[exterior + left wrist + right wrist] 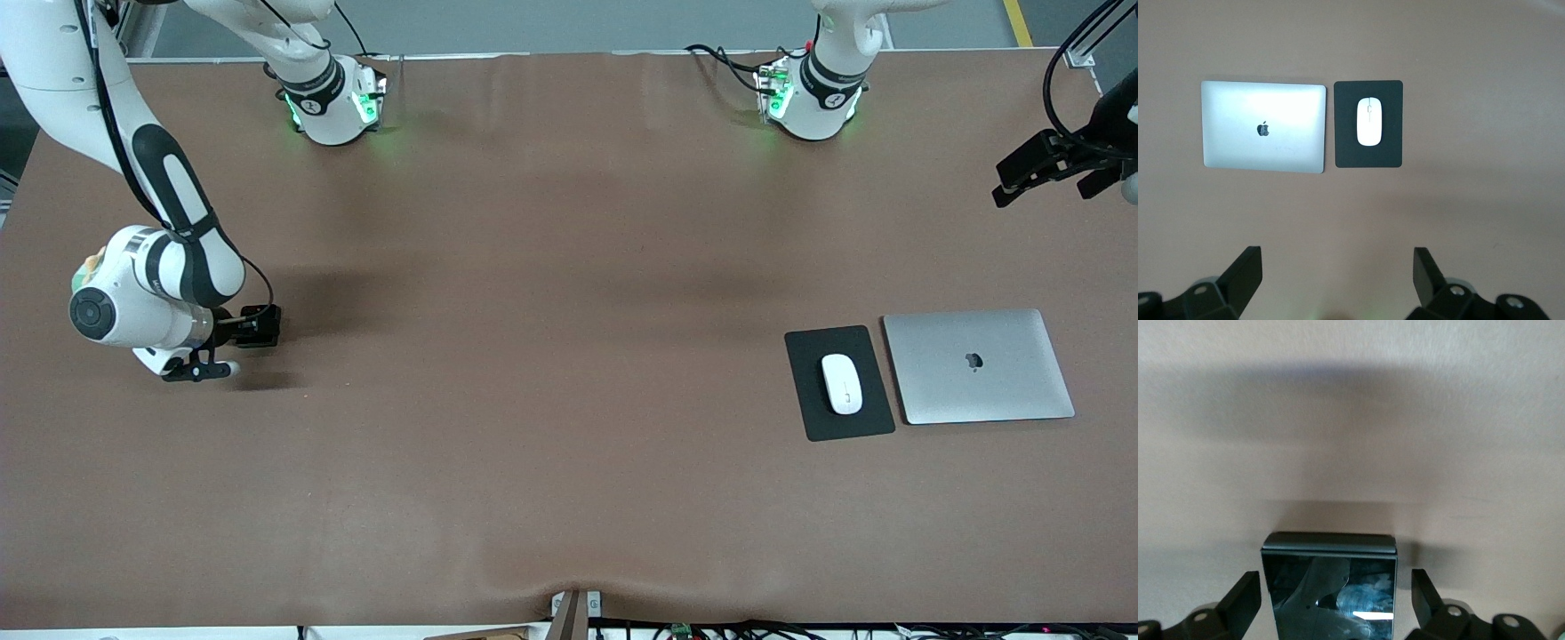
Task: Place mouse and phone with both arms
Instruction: 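Carry the black phone with the right gripper beside the green plush toy, then lower the phone onto the table and open the right gripper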
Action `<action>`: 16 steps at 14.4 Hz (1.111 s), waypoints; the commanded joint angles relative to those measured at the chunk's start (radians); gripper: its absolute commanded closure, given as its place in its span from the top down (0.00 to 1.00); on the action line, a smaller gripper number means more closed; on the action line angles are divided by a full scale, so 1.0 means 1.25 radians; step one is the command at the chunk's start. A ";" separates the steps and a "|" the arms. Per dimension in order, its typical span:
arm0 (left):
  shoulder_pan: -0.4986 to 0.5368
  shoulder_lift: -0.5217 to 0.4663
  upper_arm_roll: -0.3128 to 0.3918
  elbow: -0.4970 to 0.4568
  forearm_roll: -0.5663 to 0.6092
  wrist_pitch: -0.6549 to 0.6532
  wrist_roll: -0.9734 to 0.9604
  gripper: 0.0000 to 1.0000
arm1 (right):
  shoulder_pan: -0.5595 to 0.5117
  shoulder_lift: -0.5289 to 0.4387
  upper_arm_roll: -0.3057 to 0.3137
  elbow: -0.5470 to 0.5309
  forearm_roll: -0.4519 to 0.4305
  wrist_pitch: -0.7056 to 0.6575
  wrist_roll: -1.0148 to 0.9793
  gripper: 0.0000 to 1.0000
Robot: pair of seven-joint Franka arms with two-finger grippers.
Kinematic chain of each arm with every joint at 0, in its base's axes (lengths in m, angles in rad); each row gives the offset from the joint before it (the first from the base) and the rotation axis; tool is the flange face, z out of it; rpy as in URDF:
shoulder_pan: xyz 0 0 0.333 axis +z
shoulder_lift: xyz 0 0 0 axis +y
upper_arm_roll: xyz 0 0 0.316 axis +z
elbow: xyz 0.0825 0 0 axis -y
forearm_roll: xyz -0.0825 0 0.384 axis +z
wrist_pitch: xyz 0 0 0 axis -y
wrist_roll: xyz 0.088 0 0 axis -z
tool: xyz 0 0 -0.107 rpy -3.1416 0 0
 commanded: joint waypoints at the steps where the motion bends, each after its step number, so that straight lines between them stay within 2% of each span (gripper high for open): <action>1: 0.002 0.004 -0.003 0.013 -0.017 -0.013 0.014 1.00 | -0.013 -0.020 0.013 0.036 -0.015 -0.010 -0.003 1.00; 4: 0.002 0.002 -0.024 0.013 -0.017 -0.014 0.003 1.00 | -0.006 -0.019 0.016 0.143 -0.015 -0.071 0.000 1.00; 8: 0.002 0.005 -0.025 0.011 -0.017 -0.014 0.005 1.00 | -0.001 0.040 0.015 0.413 -0.016 -0.336 0.000 1.00; 10: 0.004 0.005 -0.025 0.010 -0.017 -0.014 0.010 1.00 | -0.001 0.044 0.016 0.468 -0.016 -0.383 0.000 1.00; 13: 0.004 0.005 -0.025 0.009 -0.017 -0.014 0.011 1.00 | -0.005 0.040 0.016 0.504 -0.013 -0.392 0.001 1.00; 16: 0.004 0.006 -0.025 0.006 -0.017 -0.014 0.014 1.00 | -0.007 0.037 0.016 0.606 -0.010 -0.495 0.006 1.00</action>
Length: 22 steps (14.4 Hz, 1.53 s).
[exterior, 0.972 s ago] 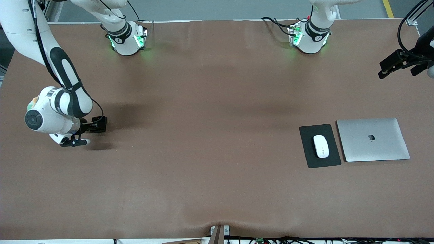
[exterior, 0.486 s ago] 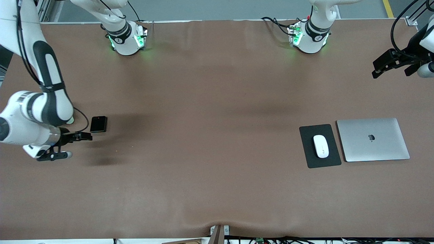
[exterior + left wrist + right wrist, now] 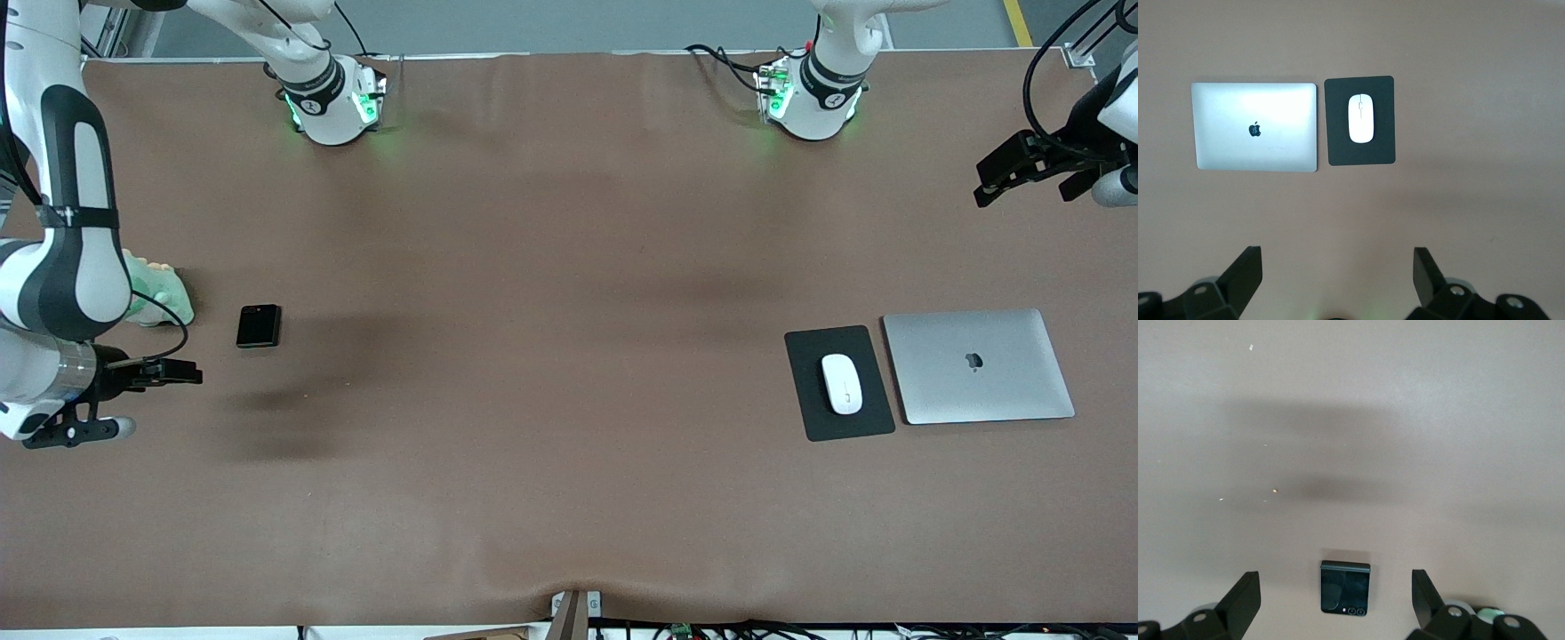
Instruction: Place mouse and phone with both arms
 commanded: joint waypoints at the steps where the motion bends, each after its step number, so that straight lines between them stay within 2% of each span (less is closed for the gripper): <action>1: 0.006 0.002 -0.003 0.007 -0.016 -0.012 0.014 1.00 | -0.008 0.014 0.005 0.125 -0.009 -0.113 0.009 1.00; 5: 0.009 0.005 -0.003 0.008 -0.016 -0.012 0.015 1.00 | -0.006 0.001 0.003 0.180 -0.008 -0.178 0.019 1.00; 8: 0.007 0.005 -0.003 0.010 -0.016 -0.012 0.011 1.00 | 0.001 -0.079 0.006 0.172 -0.012 -0.195 0.138 1.00; 10: 0.006 0.007 -0.003 0.011 -0.016 -0.012 0.007 1.00 | 0.006 -0.112 0.009 0.170 -0.001 -0.293 0.151 1.00; 13: 0.007 0.007 -0.003 0.010 -0.016 -0.012 0.006 1.00 | 0.010 -0.161 0.009 0.166 -0.004 -0.377 0.151 1.00; 16: 0.010 0.006 -0.002 0.010 -0.016 -0.012 0.011 1.00 | 0.026 -0.243 0.009 0.110 -0.010 -0.408 0.151 1.00; 22: 0.007 0.006 -0.003 0.013 -0.016 -0.010 0.004 1.00 | 0.062 -0.413 0.009 -0.076 -0.017 -0.357 0.151 1.00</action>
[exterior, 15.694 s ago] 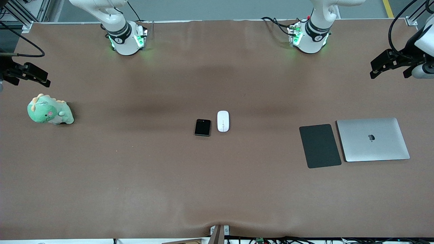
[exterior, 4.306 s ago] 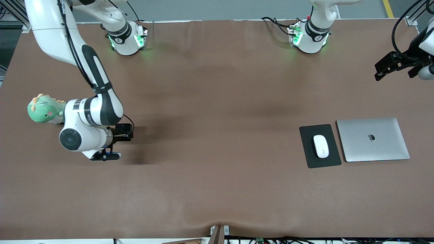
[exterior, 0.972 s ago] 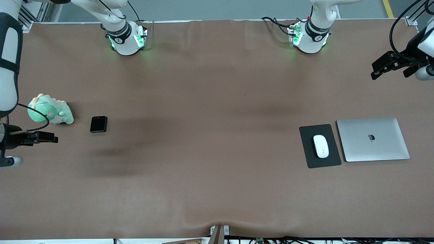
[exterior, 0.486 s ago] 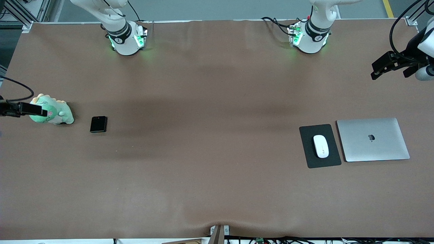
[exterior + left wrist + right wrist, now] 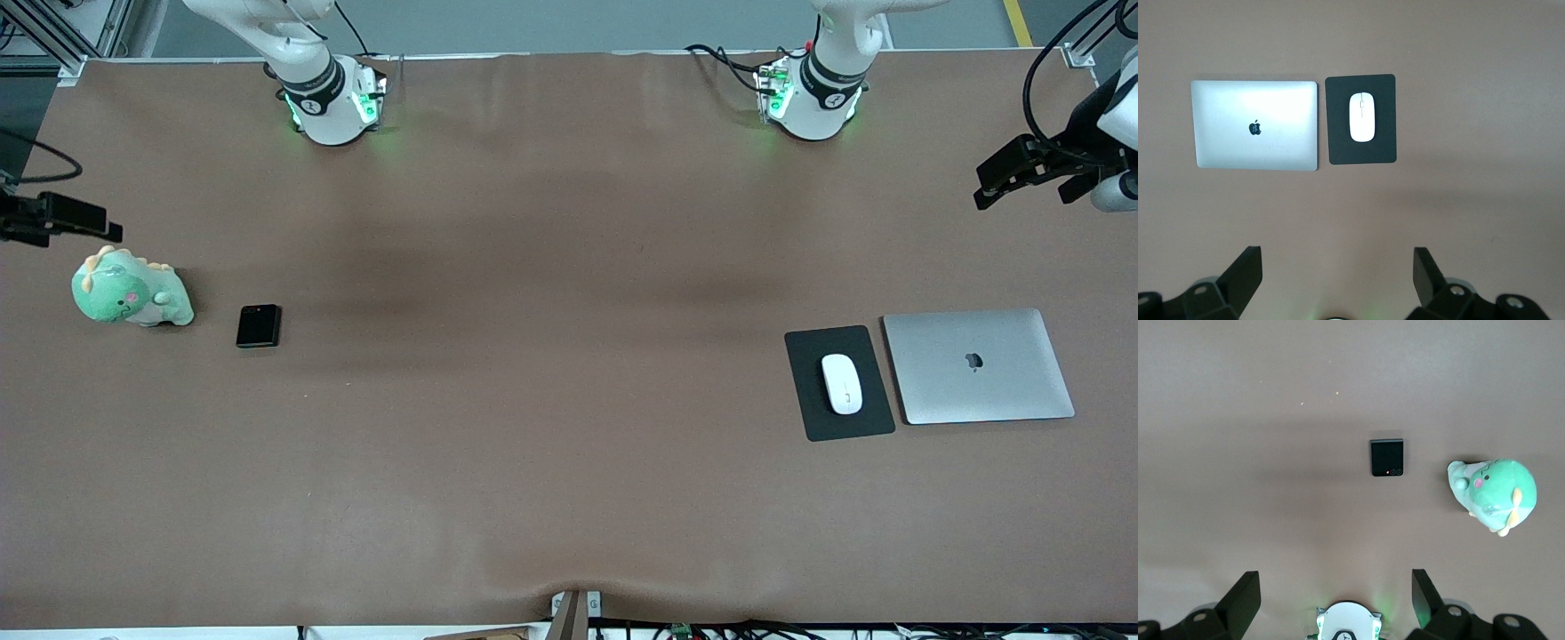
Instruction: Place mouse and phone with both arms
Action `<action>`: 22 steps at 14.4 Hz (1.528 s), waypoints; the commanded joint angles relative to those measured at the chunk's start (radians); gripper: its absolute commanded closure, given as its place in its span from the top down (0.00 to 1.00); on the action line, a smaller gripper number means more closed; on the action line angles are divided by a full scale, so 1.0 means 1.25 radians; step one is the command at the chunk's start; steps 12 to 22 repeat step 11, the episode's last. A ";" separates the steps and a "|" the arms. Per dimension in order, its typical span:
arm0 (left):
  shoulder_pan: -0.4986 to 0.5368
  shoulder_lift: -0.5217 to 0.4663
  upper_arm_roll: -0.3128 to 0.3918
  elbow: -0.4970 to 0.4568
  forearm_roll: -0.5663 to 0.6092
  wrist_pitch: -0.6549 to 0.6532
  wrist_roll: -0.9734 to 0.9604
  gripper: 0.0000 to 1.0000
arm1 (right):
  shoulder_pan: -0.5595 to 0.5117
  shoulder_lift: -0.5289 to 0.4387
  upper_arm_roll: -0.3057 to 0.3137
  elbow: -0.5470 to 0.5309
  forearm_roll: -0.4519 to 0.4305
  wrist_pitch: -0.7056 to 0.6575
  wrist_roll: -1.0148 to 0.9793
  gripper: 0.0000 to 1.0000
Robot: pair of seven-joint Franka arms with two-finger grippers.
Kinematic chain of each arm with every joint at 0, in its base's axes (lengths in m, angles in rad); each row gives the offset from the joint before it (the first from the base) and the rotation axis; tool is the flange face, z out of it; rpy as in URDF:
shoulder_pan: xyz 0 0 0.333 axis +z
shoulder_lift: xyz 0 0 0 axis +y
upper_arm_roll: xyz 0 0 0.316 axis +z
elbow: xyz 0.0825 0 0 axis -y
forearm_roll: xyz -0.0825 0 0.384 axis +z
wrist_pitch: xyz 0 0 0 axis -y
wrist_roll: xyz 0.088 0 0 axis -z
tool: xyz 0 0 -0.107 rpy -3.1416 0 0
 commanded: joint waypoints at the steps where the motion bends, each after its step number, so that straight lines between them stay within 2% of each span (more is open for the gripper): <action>1: 0.005 0.003 -0.003 0.014 -0.016 -0.010 0.004 1.00 | 0.032 -0.118 0.003 -0.149 -0.032 0.075 0.012 1.00; 2: 0.007 0.005 -0.003 0.014 -0.016 -0.010 0.011 1.00 | 0.040 -0.142 0.003 -0.179 -0.042 0.095 0.012 1.00; 4: 0.010 0.008 0.000 0.016 -0.016 -0.010 0.014 1.00 | 0.041 -0.152 0.003 -0.180 -0.042 0.092 0.013 1.00; 11: 0.002 0.019 0.000 0.031 -0.017 -0.011 0.011 1.00 | 0.029 -0.145 -0.001 -0.148 -0.046 0.102 0.002 1.00; 22: 0.002 0.019 0.000 0.031 -0.017 -0.011 0.011 1.00 | 0.029 -0.145 -0.001 -0.148 -0.046 0.102 0.002 1.00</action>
